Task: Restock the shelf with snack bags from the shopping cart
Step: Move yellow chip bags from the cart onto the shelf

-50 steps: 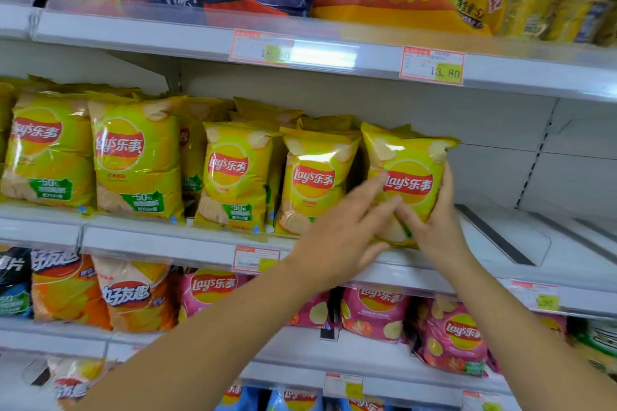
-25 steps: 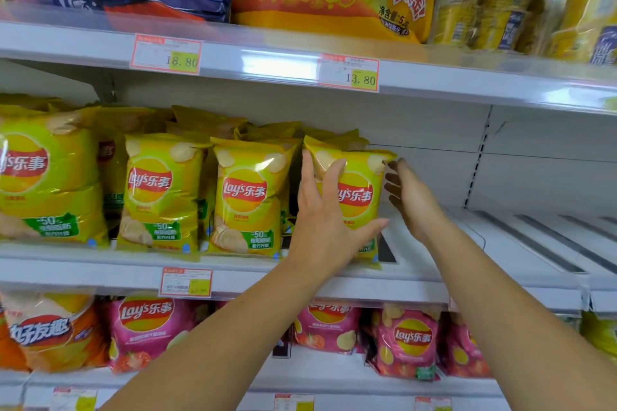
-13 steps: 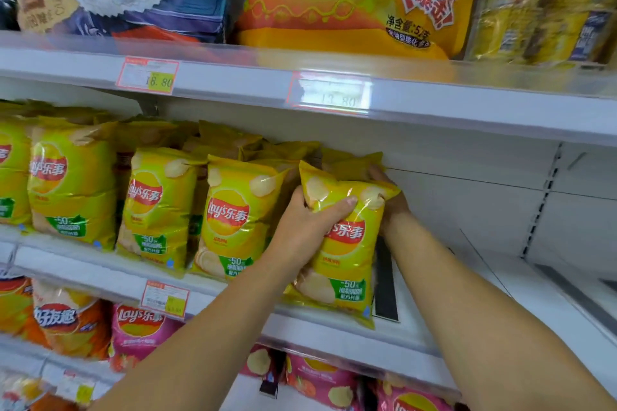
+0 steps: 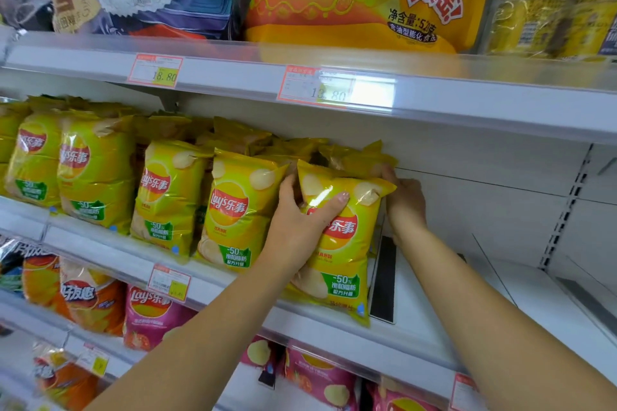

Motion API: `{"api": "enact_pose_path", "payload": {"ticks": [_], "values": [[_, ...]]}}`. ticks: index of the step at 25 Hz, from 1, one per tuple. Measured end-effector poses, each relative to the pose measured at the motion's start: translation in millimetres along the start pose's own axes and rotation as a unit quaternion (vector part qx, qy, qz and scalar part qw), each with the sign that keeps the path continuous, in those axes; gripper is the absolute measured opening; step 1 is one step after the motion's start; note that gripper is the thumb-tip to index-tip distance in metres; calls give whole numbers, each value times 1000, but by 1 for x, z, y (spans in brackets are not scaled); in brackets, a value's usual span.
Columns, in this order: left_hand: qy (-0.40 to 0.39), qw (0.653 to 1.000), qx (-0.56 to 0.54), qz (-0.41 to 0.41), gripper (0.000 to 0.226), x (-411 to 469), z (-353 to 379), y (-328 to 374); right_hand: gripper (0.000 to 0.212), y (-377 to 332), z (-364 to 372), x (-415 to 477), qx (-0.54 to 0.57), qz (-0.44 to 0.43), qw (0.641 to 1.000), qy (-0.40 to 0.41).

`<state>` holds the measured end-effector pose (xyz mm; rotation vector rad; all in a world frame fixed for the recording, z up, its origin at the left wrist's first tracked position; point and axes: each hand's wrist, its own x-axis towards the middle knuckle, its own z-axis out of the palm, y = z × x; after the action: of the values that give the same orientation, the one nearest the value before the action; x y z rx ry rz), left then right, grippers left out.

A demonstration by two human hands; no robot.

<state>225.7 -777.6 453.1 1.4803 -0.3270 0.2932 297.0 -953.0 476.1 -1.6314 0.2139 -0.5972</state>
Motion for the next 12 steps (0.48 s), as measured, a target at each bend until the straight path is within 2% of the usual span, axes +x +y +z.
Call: {"api": "enact_pose_path", "payload": {"ticks": [2, 4, 6, 7, 9, 10, 12], "values": [[24, 996, 57, 71, 97, -11, 2, -4, 19, -3, 1, -8, -35, -6, 999, -35], [33, 981, 133, 141, 100, -16, 5, -10, 15, -9, 5, -18, 31, -49, 997, -57], [29, 972, 176, 153, 94, -14, 8, -12, 28, -11, 8, -21, 70, -61, 994, -53], [27, 974, 178, 140, 91, -12, 9, -13, 37, -15, 7, -22, 50, -60, 996, -45], [28, 979, 160, 125, 88, -10, 8, -15, 52, -18, 4, -3, 46, -38, 998, 16], [29, 980, 152, 125, 88, -10, 8, -16, 57, -19, 2, 13, 73, -7, 996, 52], [28, 982, 138, 122, 88, -9, 7, -20, 66, -20, 2, 43, 62, 69, 996, 13]]}}
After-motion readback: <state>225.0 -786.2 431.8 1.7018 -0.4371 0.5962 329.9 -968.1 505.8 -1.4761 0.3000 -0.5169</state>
